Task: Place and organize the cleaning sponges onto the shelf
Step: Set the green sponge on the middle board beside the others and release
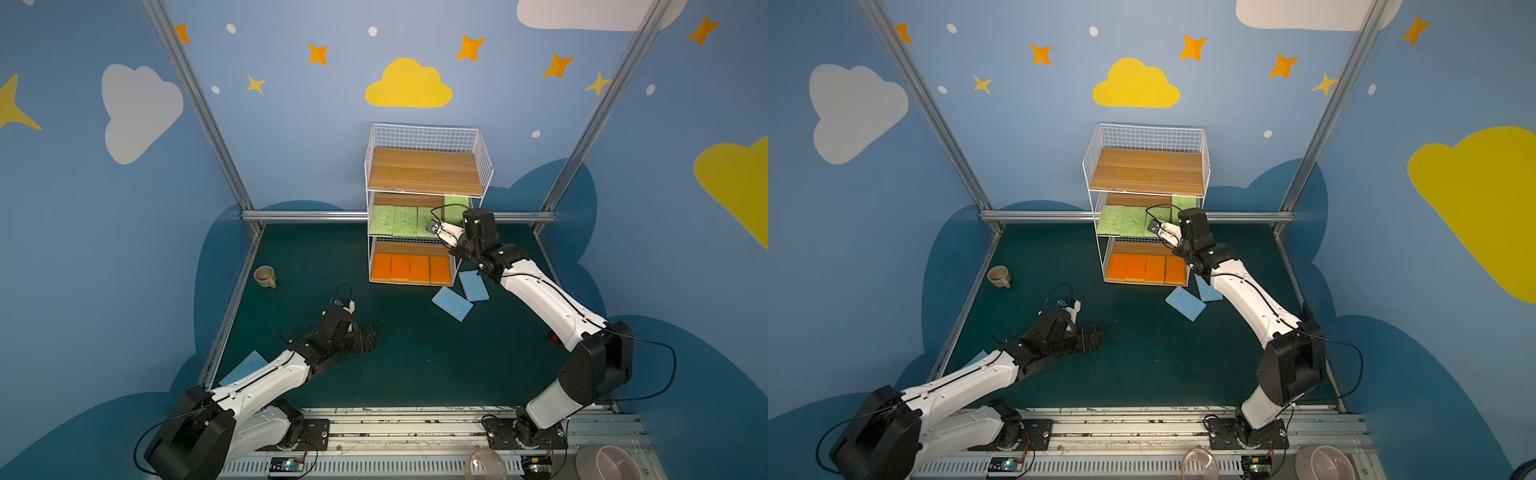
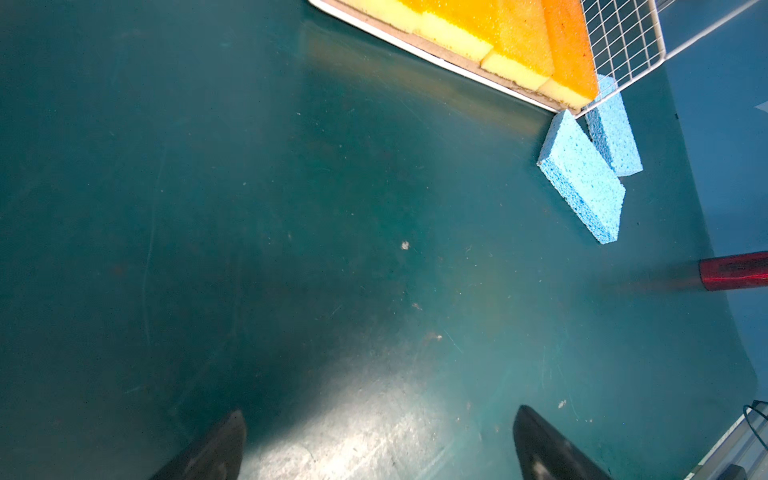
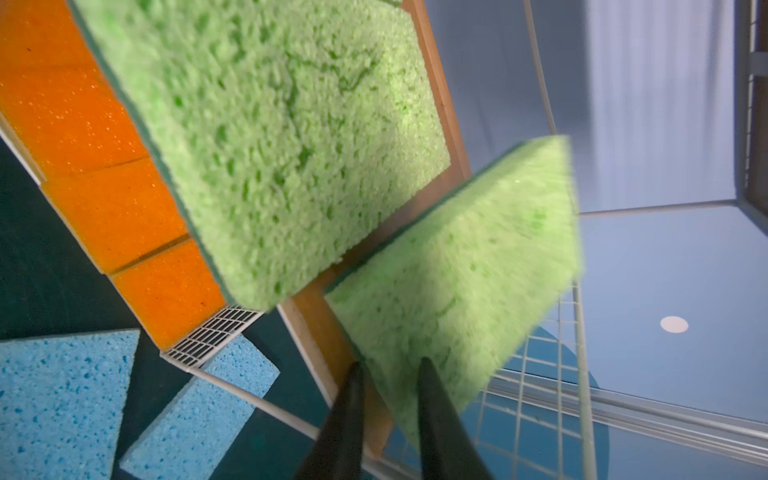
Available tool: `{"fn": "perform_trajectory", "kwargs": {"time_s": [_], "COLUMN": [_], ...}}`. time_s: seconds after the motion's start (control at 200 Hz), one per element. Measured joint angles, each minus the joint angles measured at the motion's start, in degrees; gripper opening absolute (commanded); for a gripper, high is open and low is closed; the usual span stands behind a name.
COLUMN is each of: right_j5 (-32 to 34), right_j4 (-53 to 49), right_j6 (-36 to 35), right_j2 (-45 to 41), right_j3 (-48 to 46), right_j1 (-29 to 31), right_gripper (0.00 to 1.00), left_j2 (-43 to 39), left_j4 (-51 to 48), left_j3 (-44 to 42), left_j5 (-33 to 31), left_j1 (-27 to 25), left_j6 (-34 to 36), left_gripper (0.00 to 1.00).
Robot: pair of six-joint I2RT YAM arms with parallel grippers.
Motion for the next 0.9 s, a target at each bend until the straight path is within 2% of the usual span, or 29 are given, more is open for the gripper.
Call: {"fn": "perform_trajectory", "kwargs": {"time_s": [0.1, 0.646, 0.761, 0.901], "right_j5": [0.0, 0.5, 2.3, 3.0], "right_j4": [0.6, 0.3, -1.1, -1.7], "right_j6": [0.4, 3.1, 4.6, 7.8], "right_j2": [0.0, -0.7, -3.7, -12.0], "right_j3": [0.2, 0.2, -1.2, -6.3], "right_j1": [-0.2, 1.1, 3.8, 7.8], "right_gripper": [0.43, 0.52, 0.54, 0.57], "left_j2": [0.0, -0.9, -1.3, -1.7], "left_j4": [0.0, -0.7, -0.9, -1.4], "left_j3": [0.0, 0.0, 0.1, 1.2], "left_j5": [0.0, -0.1, -0.1, 0.0], "left_j1": [0.0, 0.1, 0.3, 0.3], "left_j6": [0.0, 0.0, -0.1, -0.3], "left_gripper": [1.0, 1.0, 1.0, 1.0]}}
